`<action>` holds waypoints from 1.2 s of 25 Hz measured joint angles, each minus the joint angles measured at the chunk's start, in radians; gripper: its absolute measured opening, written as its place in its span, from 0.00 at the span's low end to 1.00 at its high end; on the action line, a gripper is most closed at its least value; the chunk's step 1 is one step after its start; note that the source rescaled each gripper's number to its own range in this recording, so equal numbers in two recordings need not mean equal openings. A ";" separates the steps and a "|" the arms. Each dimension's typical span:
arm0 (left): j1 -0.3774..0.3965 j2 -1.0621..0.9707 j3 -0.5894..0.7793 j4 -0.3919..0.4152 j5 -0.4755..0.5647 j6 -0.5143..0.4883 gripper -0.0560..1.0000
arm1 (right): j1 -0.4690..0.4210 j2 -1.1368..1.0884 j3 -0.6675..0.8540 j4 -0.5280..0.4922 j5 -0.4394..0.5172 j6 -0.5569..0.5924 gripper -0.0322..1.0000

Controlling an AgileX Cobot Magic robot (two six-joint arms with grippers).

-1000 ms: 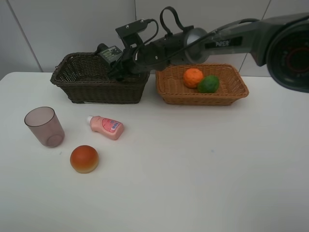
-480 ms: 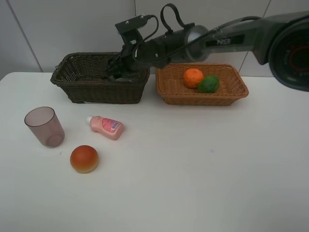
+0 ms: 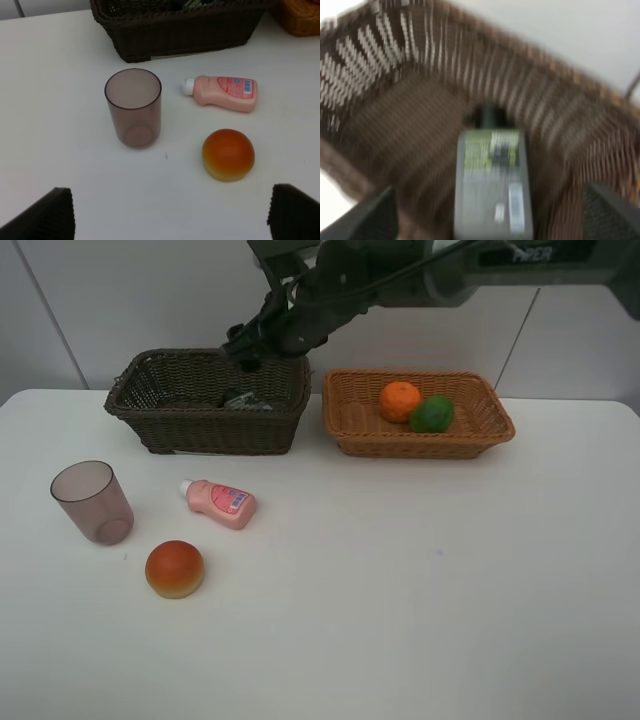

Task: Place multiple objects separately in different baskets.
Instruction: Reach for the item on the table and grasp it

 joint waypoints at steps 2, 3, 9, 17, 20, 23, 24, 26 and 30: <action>0.000 0.000 0.000 0.000 0.000 0.000 1.00 | -0.008 -0.031 0.023 0.018 0.096 0.044 0.38; 0.000 0.000 0.000 0.000 0.000 0.000 1.00 | -0.018 -0.049 0.044 0.022 0.144 0.070 0.38; 0.000 0.000 0.000 0.000 0.000 0.000 1.00 | -0.100 -0.174 0.259 0.033 0.294 0.166 0.41; 0.000 0.000 0.000 0.000 0.000 0.000 1.00 | -0.307 -0.468 0.605 0.033 0.332 0.228 0.64; 0.000 0.000 0.000 0.000 0.000 0.000 1.00 | -0.406 -0.596 0.697 0.031 0.369 0.231 0.64; 0.000 0.000 0.000 0.000 0.000 0.000 1.00 | -0.501 -0.729 0.764 0.021 0.425 0.230 0.64; 0.000 0.000 0.000 0.000 0.000 0.000 1.00 | -0.534 -0.775 0.780 0.016 0.445 0.226 0.64; 0.000 0.000 0.000 0.000 0.000 0.000 1.00 | -0.590 -0.858 0.802 0.009 0.488 0.219 0.64; 0.000 0.000 0.000 0.000 0.000 0.000 1.00 | -0.652 -1.043 0.814 0.009 0.518 0.216 0.64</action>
